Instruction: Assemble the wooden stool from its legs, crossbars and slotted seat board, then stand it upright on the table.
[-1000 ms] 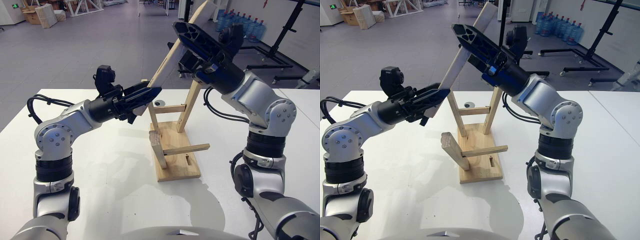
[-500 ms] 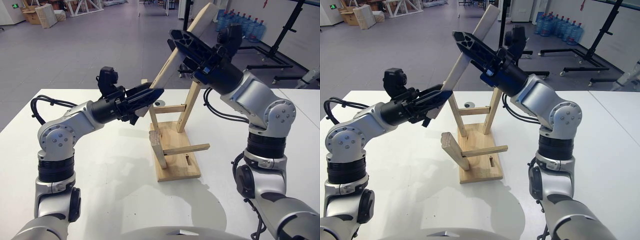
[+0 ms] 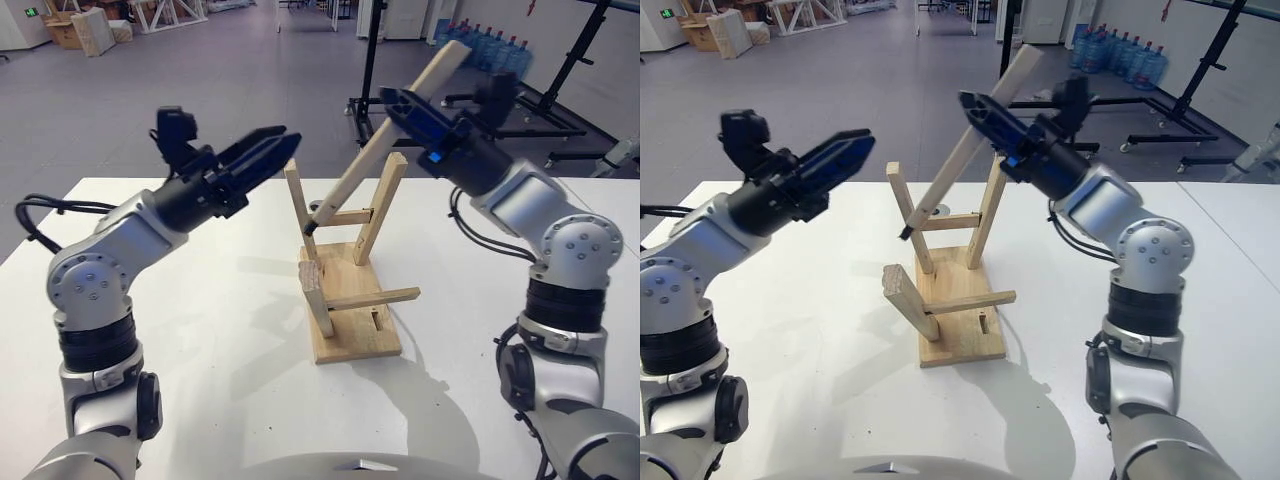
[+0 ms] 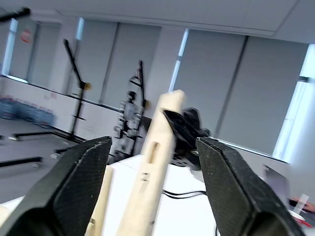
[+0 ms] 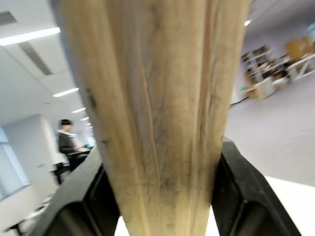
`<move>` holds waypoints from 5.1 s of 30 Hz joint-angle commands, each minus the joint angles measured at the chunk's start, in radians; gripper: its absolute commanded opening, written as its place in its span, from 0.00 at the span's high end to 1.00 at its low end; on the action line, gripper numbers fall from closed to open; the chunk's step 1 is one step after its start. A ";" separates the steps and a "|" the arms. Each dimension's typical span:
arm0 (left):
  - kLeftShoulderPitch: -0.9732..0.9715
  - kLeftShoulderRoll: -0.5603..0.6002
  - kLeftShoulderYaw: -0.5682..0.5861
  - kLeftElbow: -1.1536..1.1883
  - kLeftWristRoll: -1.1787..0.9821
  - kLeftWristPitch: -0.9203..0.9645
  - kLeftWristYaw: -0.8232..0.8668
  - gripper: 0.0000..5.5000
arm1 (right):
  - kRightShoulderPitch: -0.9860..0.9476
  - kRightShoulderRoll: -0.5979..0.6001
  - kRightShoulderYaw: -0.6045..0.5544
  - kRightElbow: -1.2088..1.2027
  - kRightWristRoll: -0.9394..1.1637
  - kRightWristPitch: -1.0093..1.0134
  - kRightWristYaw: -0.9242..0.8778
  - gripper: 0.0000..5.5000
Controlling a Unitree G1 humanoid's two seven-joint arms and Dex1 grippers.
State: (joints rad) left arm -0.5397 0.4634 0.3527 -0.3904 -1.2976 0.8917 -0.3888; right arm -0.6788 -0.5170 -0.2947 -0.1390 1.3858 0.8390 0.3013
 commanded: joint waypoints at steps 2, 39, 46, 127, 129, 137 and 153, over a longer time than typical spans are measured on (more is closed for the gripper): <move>0.110 0.062 0.119 -0.043 -0.117 -0.013 0.104 0.43 | 0.125 -0.185 -0.142 -0.034 -0.081 -0.019 0.210 0.61; 0.404 0.016 -0.094 -0.102 -0.012 -0.087 0.287 0.43 | 0.645 0.069 -0.051 0.085 -0.489 -0.568 0.979 0.61; 0.402 0.009 -0.100 -0.102 -0.007 -0.092 0.281 0.43 | 0.666 0.068 -0.042 0.054 -0.483 -0.546 0.994 0.61; 0.365 -0.043 -0.152 -0.082 0.063 -0.100 0.218 0.43 | 0.675 0.072 0.125 0.036 -0.621 -0.711 1.042 0.61; 0.367 -0.045 -0.151 -0.085 0.065 -0.100 0.220 0.43 | 0.686 0.065 0.134 0.024 -0.625 -0.714 1.047 0.61; 0.337 -0.044 -0.134 -0.086 0.086 -0.112 0.246 0.43 | 0.758 0.085 0.246 -0.063 -0.720 -0.782 1.002 0.61; 0.137 0.174 -0.020 0.183 0.403 -0.242 0.098 0.43 | 0.672 0.110 0.368 -0.154 -0.797 -0.737 0.774 0.61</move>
State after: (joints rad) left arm -0.3433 0.5937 0.3210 -0.2439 -0.9541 0.6788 -0.2795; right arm 0.0174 -0.3944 0.0586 -0.2717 0.6153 0.0755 1.0979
